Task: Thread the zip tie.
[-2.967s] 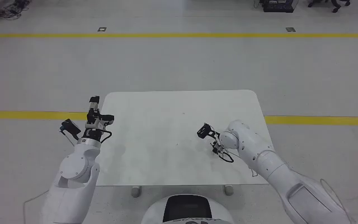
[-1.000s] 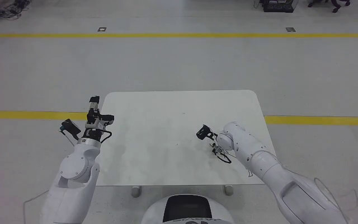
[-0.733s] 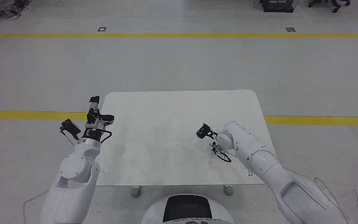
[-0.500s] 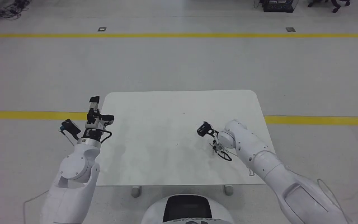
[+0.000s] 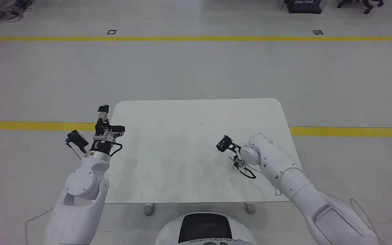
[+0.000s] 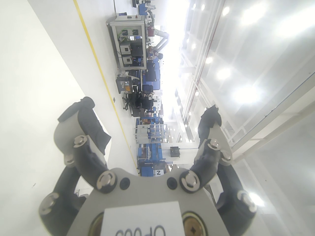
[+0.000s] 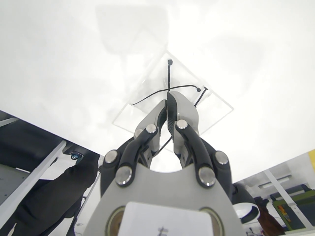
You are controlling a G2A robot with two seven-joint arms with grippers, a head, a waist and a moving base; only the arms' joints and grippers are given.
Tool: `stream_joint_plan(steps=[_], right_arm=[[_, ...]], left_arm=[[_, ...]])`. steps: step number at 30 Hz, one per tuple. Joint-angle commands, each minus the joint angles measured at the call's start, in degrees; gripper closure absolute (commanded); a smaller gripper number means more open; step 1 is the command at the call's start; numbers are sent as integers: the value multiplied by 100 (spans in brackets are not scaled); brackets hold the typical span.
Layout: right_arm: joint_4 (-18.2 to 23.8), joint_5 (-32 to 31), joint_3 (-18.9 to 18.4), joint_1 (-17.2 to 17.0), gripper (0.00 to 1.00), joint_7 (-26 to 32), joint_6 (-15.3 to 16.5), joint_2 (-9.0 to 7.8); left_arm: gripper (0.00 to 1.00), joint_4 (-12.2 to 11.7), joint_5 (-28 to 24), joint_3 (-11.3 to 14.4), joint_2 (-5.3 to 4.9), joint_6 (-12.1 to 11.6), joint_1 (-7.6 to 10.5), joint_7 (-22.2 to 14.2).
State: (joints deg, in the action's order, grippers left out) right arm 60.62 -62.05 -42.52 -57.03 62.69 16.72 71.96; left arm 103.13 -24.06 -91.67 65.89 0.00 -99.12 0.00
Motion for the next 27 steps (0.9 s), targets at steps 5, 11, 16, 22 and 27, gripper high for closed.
stream_joint_plan(steps=[5,11,16,22,27], right_arm=[[-177,23,72,67,91,-90,51,54],[-351,32,131,133,89,-196,83,106],[-466,18,178,178,88,-262,93,145],[-605,5,228,237,89,-316,103,193],[-693,-17,261,277,89,-356,106,228]], left_arm=[[0,0,0,0,0,0,0,0],[0,0,0,0,0,0,0,0],[0,0,0,0,0,0,0,0],[0,0,0,0,0,0,0,0],[0,0,0,0,0,0,0,0]])
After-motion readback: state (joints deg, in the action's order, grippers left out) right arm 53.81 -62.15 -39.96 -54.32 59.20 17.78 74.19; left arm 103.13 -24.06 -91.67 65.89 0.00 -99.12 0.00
